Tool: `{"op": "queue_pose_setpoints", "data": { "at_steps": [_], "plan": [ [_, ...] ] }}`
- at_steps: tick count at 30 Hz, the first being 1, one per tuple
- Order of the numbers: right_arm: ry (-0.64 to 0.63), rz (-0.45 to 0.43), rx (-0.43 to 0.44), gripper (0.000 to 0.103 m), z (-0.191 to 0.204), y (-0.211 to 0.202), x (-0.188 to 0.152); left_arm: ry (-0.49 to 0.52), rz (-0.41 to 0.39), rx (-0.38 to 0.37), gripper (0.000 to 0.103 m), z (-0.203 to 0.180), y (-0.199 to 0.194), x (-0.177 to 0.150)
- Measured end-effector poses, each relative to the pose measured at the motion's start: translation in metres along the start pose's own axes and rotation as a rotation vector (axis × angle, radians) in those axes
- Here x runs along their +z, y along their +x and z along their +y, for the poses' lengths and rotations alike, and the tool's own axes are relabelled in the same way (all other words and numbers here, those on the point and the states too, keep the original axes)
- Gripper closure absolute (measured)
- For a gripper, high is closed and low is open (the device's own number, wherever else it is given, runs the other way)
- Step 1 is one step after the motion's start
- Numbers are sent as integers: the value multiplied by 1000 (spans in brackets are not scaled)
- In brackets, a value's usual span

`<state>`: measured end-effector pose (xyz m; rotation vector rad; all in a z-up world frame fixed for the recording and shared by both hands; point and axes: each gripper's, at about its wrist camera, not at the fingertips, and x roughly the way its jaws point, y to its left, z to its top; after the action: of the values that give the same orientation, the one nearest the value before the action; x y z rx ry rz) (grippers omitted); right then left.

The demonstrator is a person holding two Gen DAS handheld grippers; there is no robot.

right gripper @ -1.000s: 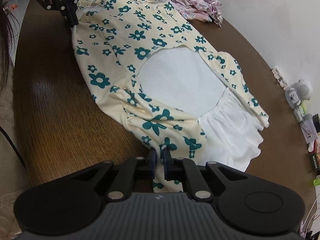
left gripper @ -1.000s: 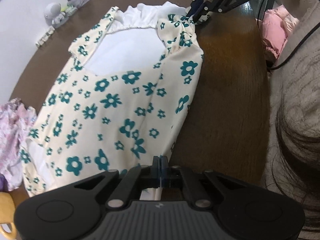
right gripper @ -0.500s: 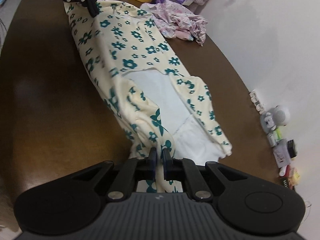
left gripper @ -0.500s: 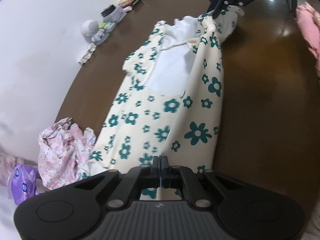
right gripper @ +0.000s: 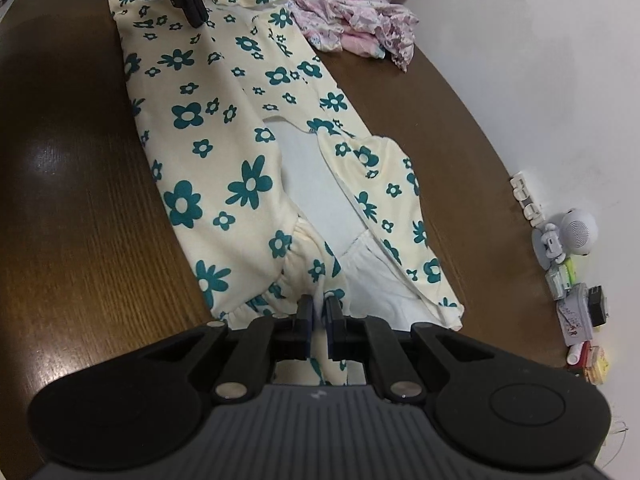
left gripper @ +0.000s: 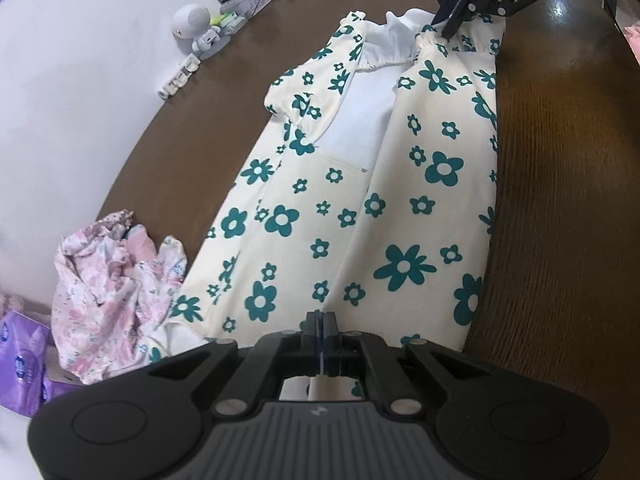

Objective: Fold clothes

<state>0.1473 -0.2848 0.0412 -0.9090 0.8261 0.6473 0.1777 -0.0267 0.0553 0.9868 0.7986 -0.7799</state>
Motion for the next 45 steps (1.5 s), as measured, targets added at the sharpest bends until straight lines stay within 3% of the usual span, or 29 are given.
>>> {"op": "queue_pose_setpoints", "data": {
  "at_steps": [6, 13, 18, 20, 22, 25, 29, 33, 37, 39, 42, 44, 45],
  "plan": [
    [11, 16, 26, 97, -3, 12, -1, -13, -7, -21, 102, 2, 5, 0],
    [109, -13, 21, 97, -9, 7, -10, -19, -10, -23, 102, 0, 11, 0],
    [180, -34, 18, 95, -13, 4, -17, -118, -26, -35, 92, 7, 9, -7],
    [208, -42, 16, 86, -15, 2, -20, -211, -64, -39, 62, 15, -4, -14],
    [236, -50, 15, 55, -16, 1, -22, -338, -164, -42, 51, 25, -27, -30],
    [377, -112, 24, 47, -23, -13, -41, -494, -244, -23, 47, 32, -51, -54],
    [606, -217, 42, 42, -32, -37, -72, -687, -256, 6, 47, 30, -62, -79],
    [702, -271, 19, 42, -21, -38, -71, -845, -304, 24, 47, 20, -73, -103],
    [709, -362, 10, 43, 5, -38, -45, -961, -379, 67, 51, -2, -85, -122],
    [703, -378, 13, 43, 19, -34, -27, -1012, -388, 80, 61, -11, -84, -128],
    [698, -361, 29, 54, 37, -18, 1, -1063, -397, 80, 68, -24, -80, -136],
    [690, -384, 47, 57, 48, -8, 19, -1073, -388, 81, 70, -29, -75, -139],
    [689, -400, 57, 63, 53, -3, 28, -1070, -380, 93, 70, -31, -73, -140]
  ]
}}
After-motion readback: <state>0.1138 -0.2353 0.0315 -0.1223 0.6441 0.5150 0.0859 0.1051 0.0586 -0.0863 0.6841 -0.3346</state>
